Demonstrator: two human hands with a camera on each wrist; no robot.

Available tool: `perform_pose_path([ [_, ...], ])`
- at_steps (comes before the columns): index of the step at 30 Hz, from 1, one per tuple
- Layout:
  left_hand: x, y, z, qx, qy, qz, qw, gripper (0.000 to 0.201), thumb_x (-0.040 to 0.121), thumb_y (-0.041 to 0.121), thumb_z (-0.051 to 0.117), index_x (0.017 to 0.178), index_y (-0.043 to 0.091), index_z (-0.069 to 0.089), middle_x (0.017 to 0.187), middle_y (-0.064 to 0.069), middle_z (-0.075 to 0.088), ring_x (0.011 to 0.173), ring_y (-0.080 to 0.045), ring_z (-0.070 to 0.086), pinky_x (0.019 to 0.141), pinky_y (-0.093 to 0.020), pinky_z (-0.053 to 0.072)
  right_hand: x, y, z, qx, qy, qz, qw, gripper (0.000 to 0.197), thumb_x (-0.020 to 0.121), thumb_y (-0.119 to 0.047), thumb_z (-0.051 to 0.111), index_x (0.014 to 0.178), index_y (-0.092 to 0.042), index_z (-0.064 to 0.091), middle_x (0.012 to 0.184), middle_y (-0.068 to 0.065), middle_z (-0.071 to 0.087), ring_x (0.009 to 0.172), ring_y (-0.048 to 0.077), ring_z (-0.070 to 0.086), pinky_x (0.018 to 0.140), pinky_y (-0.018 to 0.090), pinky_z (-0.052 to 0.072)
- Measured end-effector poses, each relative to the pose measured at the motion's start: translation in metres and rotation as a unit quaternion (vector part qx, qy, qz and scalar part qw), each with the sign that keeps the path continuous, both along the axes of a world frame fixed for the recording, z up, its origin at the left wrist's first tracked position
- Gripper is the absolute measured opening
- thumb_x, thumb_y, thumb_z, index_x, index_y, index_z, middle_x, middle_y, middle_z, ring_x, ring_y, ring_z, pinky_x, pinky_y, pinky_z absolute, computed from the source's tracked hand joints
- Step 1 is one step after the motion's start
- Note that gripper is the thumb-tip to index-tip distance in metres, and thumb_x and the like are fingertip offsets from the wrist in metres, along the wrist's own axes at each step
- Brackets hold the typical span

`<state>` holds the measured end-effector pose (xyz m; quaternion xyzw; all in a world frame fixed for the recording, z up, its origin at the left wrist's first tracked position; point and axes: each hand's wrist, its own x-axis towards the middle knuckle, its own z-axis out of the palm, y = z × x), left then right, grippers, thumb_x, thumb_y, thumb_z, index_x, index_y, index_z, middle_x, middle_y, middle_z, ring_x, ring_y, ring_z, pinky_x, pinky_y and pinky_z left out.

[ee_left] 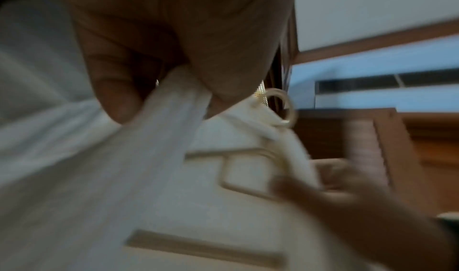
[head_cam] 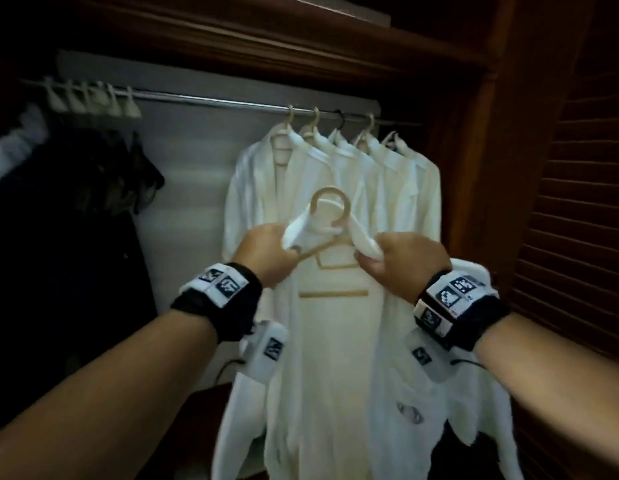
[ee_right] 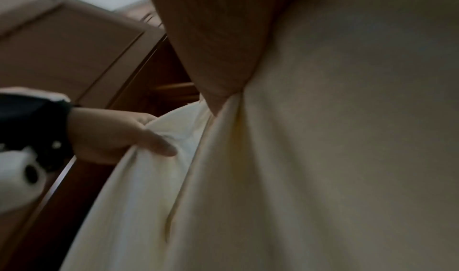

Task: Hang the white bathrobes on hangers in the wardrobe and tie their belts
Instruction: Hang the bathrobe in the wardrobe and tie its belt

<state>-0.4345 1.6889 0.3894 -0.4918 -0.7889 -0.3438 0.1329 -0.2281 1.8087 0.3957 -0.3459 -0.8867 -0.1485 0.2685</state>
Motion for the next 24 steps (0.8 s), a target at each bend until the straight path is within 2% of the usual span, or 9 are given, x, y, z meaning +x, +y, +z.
perform_pose_path([
  [5, -0.018, 0.029, 0.016, 0.1, -0.045, 0.013, 0.994, 0.022, 0.087, 0.023, 0.057, 0.107, 0.014, 0.053, 0.105, -0.013, 0.066, 0.096, -0.037, 0.06, 0.072, -0.032, 0.042, -0.072, 0.021, 0.012, -0.042, 0.05, 0.057, 0.996, 0.048, 0.086, -0.068, 0.044, 0.084, -0.023, 0.06, 0.085, -0.001, 0.068, 0.084, 0.026, 0.065, 0.062, 0.031, 0.042],
  [9, -0.058, 0.052, 0.037, 0.172, -0.005, -0.002, 0.985, 0.023, 0.089, 0.016, 0.055, 0.112, 0.014, 0.053, 0.102, -0.015, 0.067, 0.093, -0.039, 0.06, 0.069, -0.033, 0.042, -0.13, 0.045, 0.032, -0.03, 0.074, 0.071, 0.994, 0.051, 0.086, -0.07, 0.04, 0.087, -0.023, 0.061, 0.086, 0.0, 0.068, 0.084, 0.027, 0.066, 0.064, 0.032, 0.045],
  [12, -0.097, 0.074, 0.059, 0.169, 0.042, -0.017, 0.985, 0.014, 0.092, 0.018, 0.053, 0.103, 0.011, 0.049, 0.092, -0.017, 0.065, 0.084, -0.04, 0.058, 0.063, -0.034, 0.035, -0.176, 0.066, 0.058, -0.031, 0.086, 0.076, 0.993, 0.049, 0.087, -0.068, 0.04, 0.088, -0.023, 0.061, 0.09, 0.001, 0.068, 0.087, 0.028, 0.065, 0.065, 0.032, 0.043],
  [14, -0.134, 0.087, 0.077, 0.184, 0.048, -0.055, 0.98, 0.01, 0.093, 0.025, 0.053, 0.094, 0.015, 0.051, 0.082, -0.008, 0.064, 0.077, -0.032, 0.058, 0.064, -0.034, 0.038, -0.205, 0.081, 0.081, -0.016, 0.101, 0.067, 0.993, 0.049, 0.087, -0.068, 0.04, 0.093, -0.024, 0.062, 0.095, 0.002, 0.068, 0.09, 0.027, 0.065, 0.069, 0.033, 0.046],
  [16, -0.178, 0.1, 0.096, 0.214, 0.037, -0.067, 0.974, 0.018, 0.092, 0.037, 0.048, 0.088, 0.021, 0.054, 0.076, 0.001, 0.06, 0.074, -0.023, 0.057, 0.066, -0.031, 0.041, -0.234, 0.097, 0.107, -0.004, 0.128, 0.062, 0.99, 0.046, 0.088, -0.065, 0.043, 0.103, -0.026, 0.062, 0.099, 0.002, 0.068, 0.095, 0.027, 0.064, 0.075, 0.034, 0.048],
  [18, -0.23, 0.118, 0.116, 0.213, 0.087, 0.002, 0.973, 0.037, 0.085, 0.048, 0.033, 0.097, 0.02, 0.055, 0.091, -0.003, 0.06, 0.088, -0.029, 0.057, 0.078, -0.036, 0.043, -0.267, 0.113, 0.135, -0.021, 0.134, 0.068, 0.988, 0.043, 0.089, -0.063, 0.043, 0.106, -0.027, 0.061, 0.1, 0.001, 0.068, 0.098, 0.027, 0.063, 0.077, 0.033, 0.047],
  [20, -0.272, 0.137, 0.134, 0.117, 0.109, 0.079, 0.984, 0.048, 0.087, 0.052, 0.026, 0.11, 0.019, 0.052, 0.11, -0.01, 0.059, 0.104, -0.035, 0.055, 0.09, -0.042, 0.042, -0.305, 0.132, 0.159, -0.023, 0.115, 0.063, 0.991, 0.042, 0.088, -0.062, 0.04, 0.094, -0.026, 0.06, 0.095, 0.0, 0.067, 0.093, 0.026, 0.064, 0.07, 0.031, 0.043],
  [22, -0.307, 0.162, 0.15, 0.041, 0.087, 0.066, 0.993, 0.044, 0.098, 0.049, 0.024, 0.117, 0.017, 0.048, 0.121, -0.014, 0.06, 0.112, -0.036, 0.056, 0.093, -0.043, 0.042, -0.344, 0.15, 0.179, -0.013, 0.1, 0.06, 0.993, 0.048, 0.083, -0.061, 0.033, 0.094, -0.025, 0.061, 0.091, 0.001, 0.067, 0.092, 0.027, 0.066, 0.068, 0.032, 0.043],
  [24, -0.335, 0.186, 0.163, 0.027, 0.06, 0.035, 0.997, 0.04, 0.103, 0.042, 0.026, 0.125, 0.015, 0.046, 0.125, -0.016, 0.06, 0.114, -0.036, 0.057, 0.096, -0.042, 0.043, -0.375, 0.163, 0.195, -0.015, 0.082, 0.036, 0.996, 0.047, 0.085, -0.059, 0.034, 0.097, -0.024, 0.063, 0.094, 0.004, 0.066, 0.096, 0.026, 0.066, 0.074, 0.034, 0.047],
])
